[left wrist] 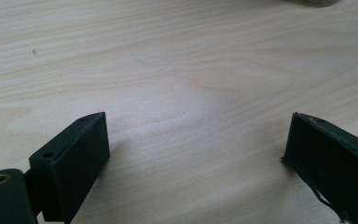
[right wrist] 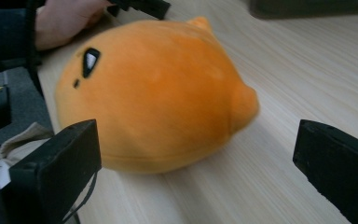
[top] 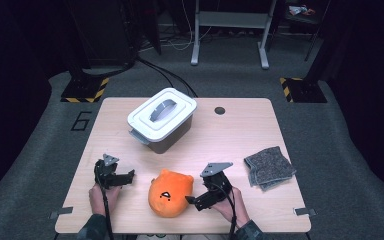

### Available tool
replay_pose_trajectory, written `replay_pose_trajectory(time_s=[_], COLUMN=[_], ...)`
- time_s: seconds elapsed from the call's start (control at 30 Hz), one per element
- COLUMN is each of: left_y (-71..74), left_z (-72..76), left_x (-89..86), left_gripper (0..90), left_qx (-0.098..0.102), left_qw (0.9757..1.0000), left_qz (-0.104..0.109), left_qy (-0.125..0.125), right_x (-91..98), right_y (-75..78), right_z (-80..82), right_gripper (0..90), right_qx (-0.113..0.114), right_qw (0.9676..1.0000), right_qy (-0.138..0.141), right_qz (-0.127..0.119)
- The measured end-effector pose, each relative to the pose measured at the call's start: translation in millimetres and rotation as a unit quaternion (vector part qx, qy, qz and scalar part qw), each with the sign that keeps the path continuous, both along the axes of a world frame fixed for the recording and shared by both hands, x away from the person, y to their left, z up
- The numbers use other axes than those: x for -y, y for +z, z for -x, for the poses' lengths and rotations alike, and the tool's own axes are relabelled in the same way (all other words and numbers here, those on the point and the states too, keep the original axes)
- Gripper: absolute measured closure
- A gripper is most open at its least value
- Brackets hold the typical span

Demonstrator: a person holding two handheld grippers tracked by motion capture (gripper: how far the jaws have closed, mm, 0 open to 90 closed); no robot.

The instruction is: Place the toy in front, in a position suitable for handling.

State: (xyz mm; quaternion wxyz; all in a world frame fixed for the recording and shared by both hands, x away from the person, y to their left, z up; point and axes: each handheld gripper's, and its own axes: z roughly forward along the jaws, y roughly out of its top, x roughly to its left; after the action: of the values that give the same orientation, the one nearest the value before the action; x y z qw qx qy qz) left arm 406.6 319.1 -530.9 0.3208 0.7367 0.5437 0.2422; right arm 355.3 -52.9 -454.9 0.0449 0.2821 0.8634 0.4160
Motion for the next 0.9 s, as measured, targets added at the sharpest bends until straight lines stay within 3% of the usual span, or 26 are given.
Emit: replay_pose_trajectory(time_s=[0.1,0.17,0.27,0.33,0.4,0.5,0.67,0.9], left_y=[-0.1,-0.1,-0.1,-0.1,0.0,0.0,0.0,-0.1], left_z=[0.1,0.0,0.0,0.0,0.0,0.0,0.0,0.1], left_x=[0.2,0.1,0.1,0.2,0.1,0.0,0.0,0.2], left_gripper=[6.1,6.1,6.1,6.1,6.2,6.1,6.2,6.2], left_qx=[0.0,0.0,0.0,0.0,0.0,0.0,0.0,0.0], left_qw=[1.0,1.0,1.0,1.0,1.0,1.0,1.0,1.0], left_qz=[0.001,0.001,0.001,0.002,0.0,0.001,0.0,0.002], left_qy=[0.001,0.001,0.001,0.001,0.0,0.0,0.0,0.001], right_x=[-11.3,-18.1,-26.5,-31.5,-35.7,-35.3,-30.8,-29.7], right_y=[2.5,4.7,3.5,0.5,-4.0,-9.5,-15.1,-15.5], right_z=[0.4,2.3,2.4,1.9,0.8,-1.4,-1.5,3.0], right_gripper=[1.9,3.7,8.5,12.7,14.8,18.2,34.9,59.2], right_qx=[0.003,0.02,0.014,0.013,0.009,0.0,-0.01,-0.002], right_qw=[0.9999,0.9996,0.9994,0.9987,0.9981,0.9981,0.998,0.9986], right_qy=[0.012,0.02,0.031,0.045,0.047,0.044,0.05,0.047], right_qz=[-0.004,0.004,0.007,0.021,0.04,0.044,0.038,0.026])
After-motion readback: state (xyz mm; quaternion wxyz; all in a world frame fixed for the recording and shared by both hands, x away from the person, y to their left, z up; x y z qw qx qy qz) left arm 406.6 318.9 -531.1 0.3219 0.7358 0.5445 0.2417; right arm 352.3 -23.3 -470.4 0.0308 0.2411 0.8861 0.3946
